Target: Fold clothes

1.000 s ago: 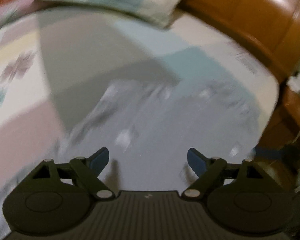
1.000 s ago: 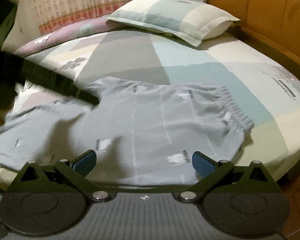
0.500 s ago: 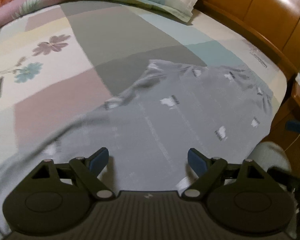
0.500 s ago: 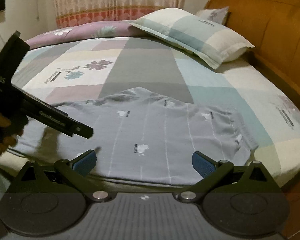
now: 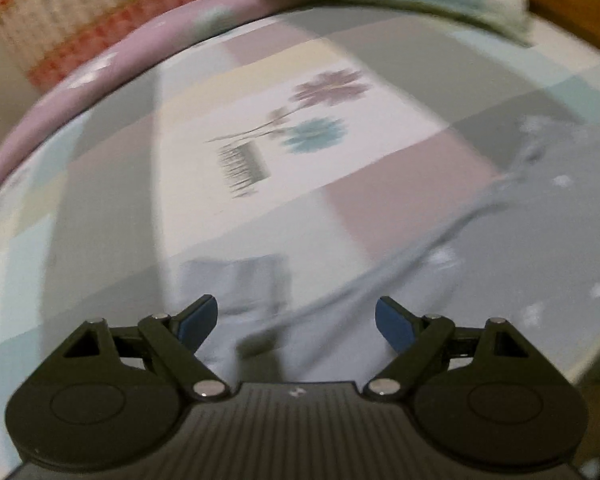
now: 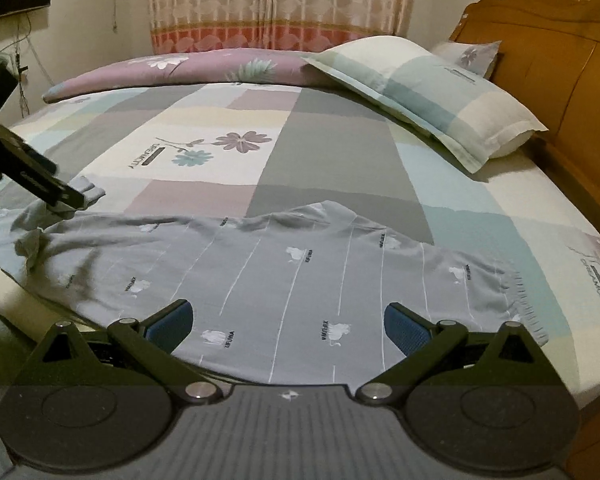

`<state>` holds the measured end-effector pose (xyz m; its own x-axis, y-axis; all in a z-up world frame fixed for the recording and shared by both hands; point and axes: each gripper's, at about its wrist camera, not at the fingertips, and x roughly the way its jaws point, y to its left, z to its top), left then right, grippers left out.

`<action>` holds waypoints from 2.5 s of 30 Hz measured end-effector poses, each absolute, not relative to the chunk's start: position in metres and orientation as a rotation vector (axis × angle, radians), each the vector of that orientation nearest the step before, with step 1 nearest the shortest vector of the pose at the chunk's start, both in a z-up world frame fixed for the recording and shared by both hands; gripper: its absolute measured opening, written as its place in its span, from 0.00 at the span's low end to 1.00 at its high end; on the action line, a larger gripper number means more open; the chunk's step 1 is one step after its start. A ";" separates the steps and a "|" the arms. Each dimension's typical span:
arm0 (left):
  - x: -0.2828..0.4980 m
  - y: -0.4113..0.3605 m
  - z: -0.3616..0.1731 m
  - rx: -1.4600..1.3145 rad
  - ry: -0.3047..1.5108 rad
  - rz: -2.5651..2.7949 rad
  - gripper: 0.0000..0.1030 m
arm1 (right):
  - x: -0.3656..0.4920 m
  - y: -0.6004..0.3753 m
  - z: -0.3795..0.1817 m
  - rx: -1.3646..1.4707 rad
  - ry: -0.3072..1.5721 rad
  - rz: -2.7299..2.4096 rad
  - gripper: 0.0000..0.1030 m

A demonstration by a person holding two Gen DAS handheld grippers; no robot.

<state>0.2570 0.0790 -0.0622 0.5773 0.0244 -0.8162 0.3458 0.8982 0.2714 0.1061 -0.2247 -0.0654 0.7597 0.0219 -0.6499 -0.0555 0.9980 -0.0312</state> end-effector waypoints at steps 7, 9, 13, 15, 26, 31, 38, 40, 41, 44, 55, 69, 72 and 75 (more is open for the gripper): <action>0.269 0.106 -0.089 0.471 1.003 -0.084 0.84 | 0.106 -0.233 -0.065 -0.025 0.708 0.013 1.00; 0.271 0.104 -0.095 0.485 1.005 -0.079 0.84 | 0.107 -0.234 -0.066 -0.022 0.708 0.005 1.00; 0.277 0.107 -0.104 0.511 1.003 -0.032 0.84 | 0.106 -0.233 -0.065 -0.029 0.712 -0.002 1.00; 0.278 0.110 -0.103 0.511 0.999 -0.022 0.84 | 0.106 -0.232 -0.065 -0.036 0.710 -0.006 1.00; 0.264 0.154 -0.088 0.458 0.981 0.049 0.84 | 0.111 -0.226 -0.070 -0.051 0.726 0.005 1.00; 0.255 0.179 -0.087 0.416 0.991 0.092 0.84 | 0.112 -0.222 -0.072 -0.057 0.734 0.011 1.00; 0.244 0.206 -0.089 0.343 1.008 0.126 0.84 | 0.115 -0.215 -0.073 -0.072 0.739 0.036 1.00; 0.240 0.213 -0.087 0.319 1.010 0.131 0.84 | 0.115 -0.212 -0.072 -0.077 0.739 0.039 1.00; 0.238 0.216 -0.087 0.309 1.009 0.132 0.84 | 0.115 -0.211 -0.072 -0.080 0.739 0.041 1.00; 0.231 0.224 -0.087 0.277 1.010 0.131 0.84 | 0.116 -0.208 -0.072 -0.084 0.741 0.045 1.00; 0.208 0.249 -0.105 0.158 1.024 0.103 0.85 | 0.119 -0.193 -0.070 -0.121 0.746 0.068 1.00; 0.190 0.242 -0.095 0.174 0.955 -0.020 0.86 | 0.124 -0.178 -0.070 -0.139 0.749 0.091 1.00; 0.193 0.225 -0.092 0.239 0.937 -0.045 0.86 | 0.124 -0.176 -0.071 -0.139 0.750 0.101 1.00; 0.202 0.206 -0.096 0.321 0.929 -0.058 0.86 | 0.123 -0.173 -0.071 -0.148 0.750 0.108 1.00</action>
